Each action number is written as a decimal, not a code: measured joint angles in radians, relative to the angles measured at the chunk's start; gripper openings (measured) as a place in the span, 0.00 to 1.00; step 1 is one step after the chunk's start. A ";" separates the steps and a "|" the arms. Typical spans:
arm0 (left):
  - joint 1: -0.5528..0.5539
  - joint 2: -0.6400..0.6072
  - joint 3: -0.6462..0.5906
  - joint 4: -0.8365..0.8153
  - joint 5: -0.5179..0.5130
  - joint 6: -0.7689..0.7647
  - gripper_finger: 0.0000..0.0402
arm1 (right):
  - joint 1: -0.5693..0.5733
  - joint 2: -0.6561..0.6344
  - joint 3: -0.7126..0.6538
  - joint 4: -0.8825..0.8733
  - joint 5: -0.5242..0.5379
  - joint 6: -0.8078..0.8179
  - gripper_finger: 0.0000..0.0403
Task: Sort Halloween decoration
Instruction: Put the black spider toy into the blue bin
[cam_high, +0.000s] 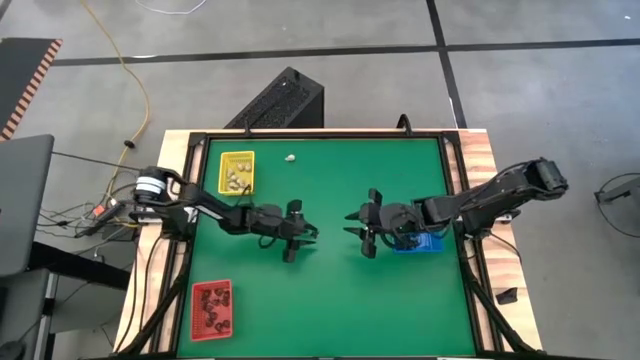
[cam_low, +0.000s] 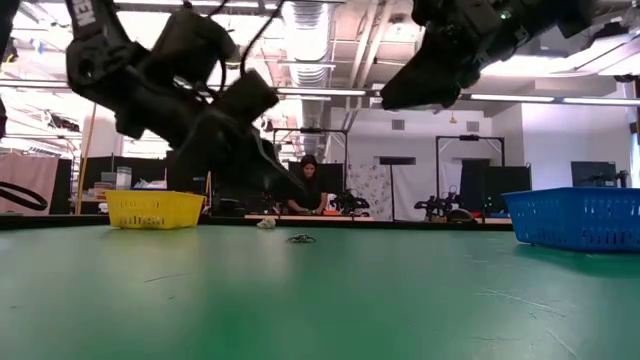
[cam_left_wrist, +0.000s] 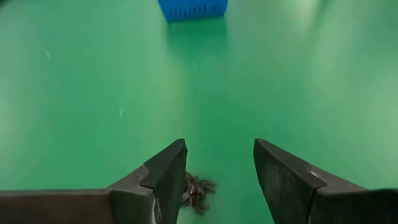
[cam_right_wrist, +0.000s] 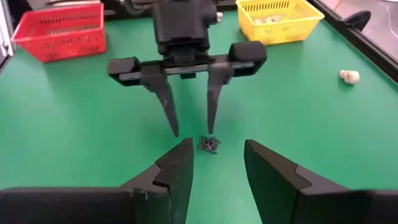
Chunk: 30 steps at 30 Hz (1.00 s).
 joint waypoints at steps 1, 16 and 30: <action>0.000 0.014 0.004 0.000 -0.002 0.000 0.44 | 0.000 -0.001 0.000 -0.010 -0.002 0.001 0.43; 0.081 0.094 0.060 -0.079 0.125 0.140 0.44 | 0.001 0.000 0.000 -0.029 -0.006 -0.028 0.43; 0.132 0.103 0.063 -0.123 0.227 0.193 0.44 | 0.001 0.000 0.000 -0.032 -0.008 -0.027 0.43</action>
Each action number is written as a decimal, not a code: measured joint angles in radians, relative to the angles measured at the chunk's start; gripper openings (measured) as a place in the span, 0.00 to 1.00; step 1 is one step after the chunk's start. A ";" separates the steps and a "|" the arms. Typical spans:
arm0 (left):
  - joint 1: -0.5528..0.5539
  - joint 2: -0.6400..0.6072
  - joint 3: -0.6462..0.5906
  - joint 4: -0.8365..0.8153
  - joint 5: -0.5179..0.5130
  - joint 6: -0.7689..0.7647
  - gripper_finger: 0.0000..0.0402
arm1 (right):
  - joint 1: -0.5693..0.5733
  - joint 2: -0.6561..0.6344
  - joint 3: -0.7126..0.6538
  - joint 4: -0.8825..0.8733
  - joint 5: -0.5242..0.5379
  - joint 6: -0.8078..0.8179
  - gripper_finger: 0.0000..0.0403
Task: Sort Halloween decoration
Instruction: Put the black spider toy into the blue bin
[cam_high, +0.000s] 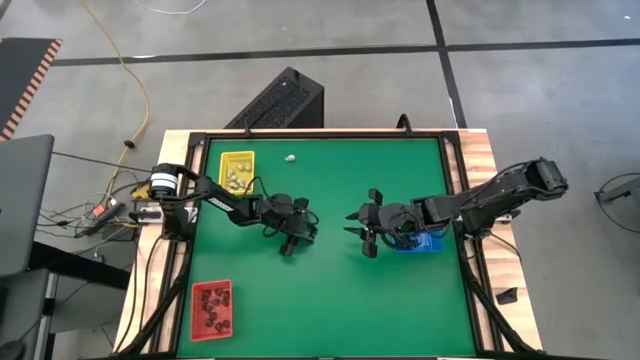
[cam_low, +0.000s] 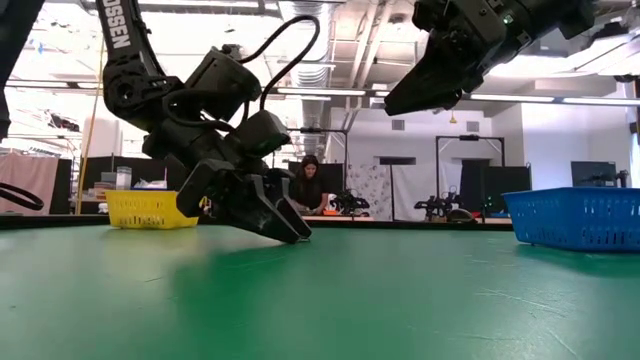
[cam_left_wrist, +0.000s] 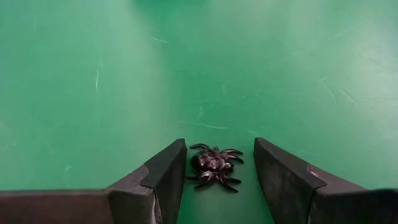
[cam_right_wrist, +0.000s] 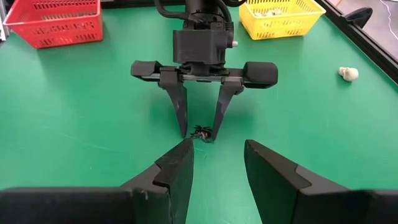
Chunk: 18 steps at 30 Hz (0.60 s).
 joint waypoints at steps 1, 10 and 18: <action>0.000 0.000 0.000 0.000 0.000 0.003 0.44 | 0.000 0.000 0.000 0.000 0.000 0.000 0.43; 0.005 0.000 0.000 -0.063 0.000 0.037 0.44 | 0.000 0.000 0.000 0.000 0.000 0.000 0.43; 0.006 0.000 0.000 -0.064 0.011 0.019 0.40 | 0.000 0.000 0.000 0.000 0.000 0.000 0.43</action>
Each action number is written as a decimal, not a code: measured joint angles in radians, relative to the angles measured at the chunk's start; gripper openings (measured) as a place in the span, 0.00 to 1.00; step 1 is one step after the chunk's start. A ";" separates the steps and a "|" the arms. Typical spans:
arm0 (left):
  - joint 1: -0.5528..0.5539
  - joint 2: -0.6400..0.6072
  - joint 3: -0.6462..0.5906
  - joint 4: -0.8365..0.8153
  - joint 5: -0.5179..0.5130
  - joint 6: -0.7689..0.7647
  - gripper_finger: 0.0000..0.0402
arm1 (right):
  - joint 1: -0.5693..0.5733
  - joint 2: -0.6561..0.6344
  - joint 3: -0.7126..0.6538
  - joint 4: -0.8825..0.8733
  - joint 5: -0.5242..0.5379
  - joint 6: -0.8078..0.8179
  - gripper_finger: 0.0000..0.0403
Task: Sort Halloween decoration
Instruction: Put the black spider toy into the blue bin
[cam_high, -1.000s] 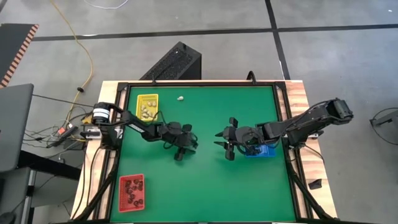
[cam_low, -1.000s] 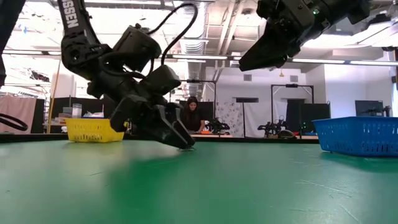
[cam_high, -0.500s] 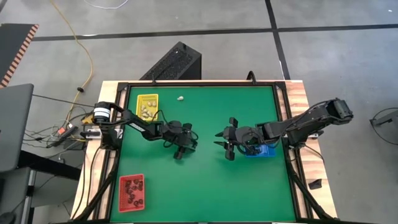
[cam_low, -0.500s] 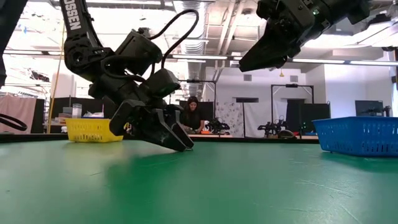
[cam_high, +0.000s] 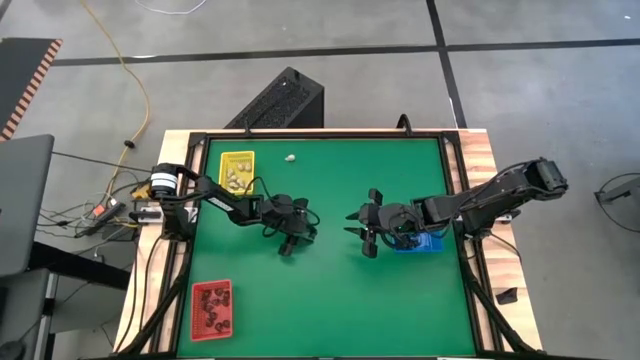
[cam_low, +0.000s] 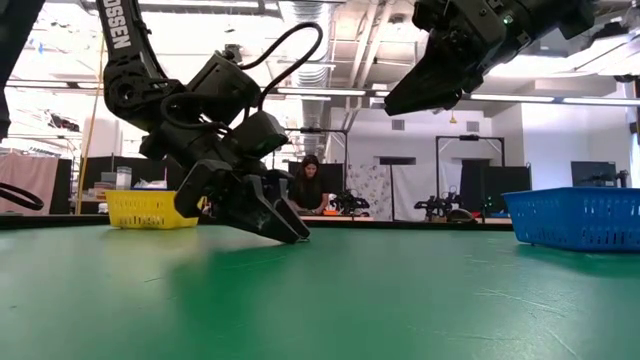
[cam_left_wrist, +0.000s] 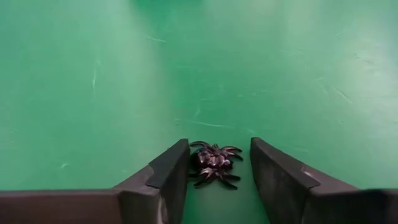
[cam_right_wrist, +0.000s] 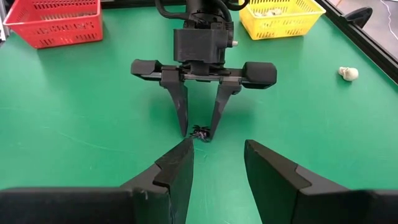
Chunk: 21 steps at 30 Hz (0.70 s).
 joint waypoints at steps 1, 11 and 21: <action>0.000 0.000 0.000 0.000 0.006 0.001 0.38 | 0.000 0.000 0.000 0.000 0.000 0.000 0.43; 0.002 -0.019 -0.001 0.011 -0.012 -0.004 0.16 | 0.000 0.000 0.000 0.000 0.000 0.000 0.43; -0.021 -0.294 -0.003 -0.117 0.191 -0.120 0.14 | 0.000 0.000 0.000 0.000 0.000 0.001 0.43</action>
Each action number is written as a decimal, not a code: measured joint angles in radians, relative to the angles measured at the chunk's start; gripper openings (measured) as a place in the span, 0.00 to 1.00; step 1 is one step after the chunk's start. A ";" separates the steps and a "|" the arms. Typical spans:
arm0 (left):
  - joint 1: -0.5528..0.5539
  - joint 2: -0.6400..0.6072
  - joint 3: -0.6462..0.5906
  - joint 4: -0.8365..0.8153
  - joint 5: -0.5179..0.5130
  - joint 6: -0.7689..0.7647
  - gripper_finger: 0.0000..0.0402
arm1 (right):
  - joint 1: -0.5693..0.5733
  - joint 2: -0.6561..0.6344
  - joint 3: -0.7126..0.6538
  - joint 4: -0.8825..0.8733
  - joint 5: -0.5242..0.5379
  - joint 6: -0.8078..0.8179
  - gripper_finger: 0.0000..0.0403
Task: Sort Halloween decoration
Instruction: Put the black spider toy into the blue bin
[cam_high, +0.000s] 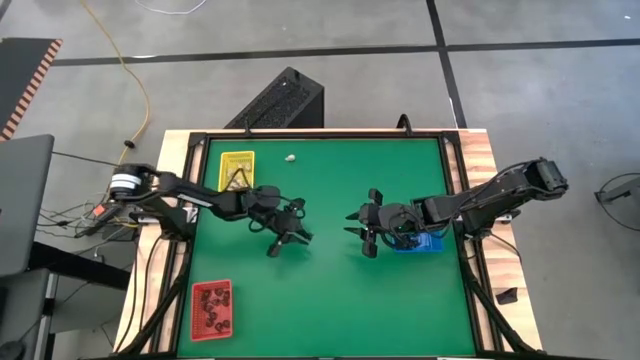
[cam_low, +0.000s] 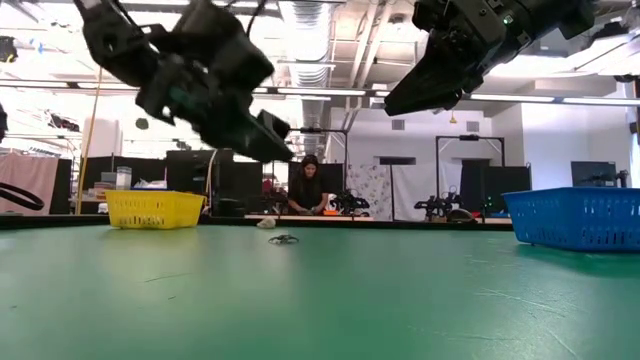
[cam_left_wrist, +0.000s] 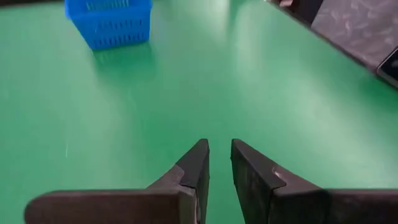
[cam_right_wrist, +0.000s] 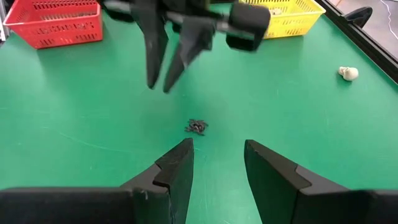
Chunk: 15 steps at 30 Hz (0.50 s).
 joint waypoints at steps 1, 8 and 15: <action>-0.009 -0.020 0.000 -0.011 -0.007 -0.005 0.14 | 0.000 0.000 0.000 0.000 0.000 0.000 0.43; -0.107 -0.030 0.000 -0.092 -0.530 -0.494 0.15 | -0.002 0.000 0.000 0.000 0.000 0.006 0.43; -0.272 -0.031 0.001 -0.121 -0.871 -0.683 0.27 | -0.001 0.000 0.000 0.000 0.000 0.008 0.43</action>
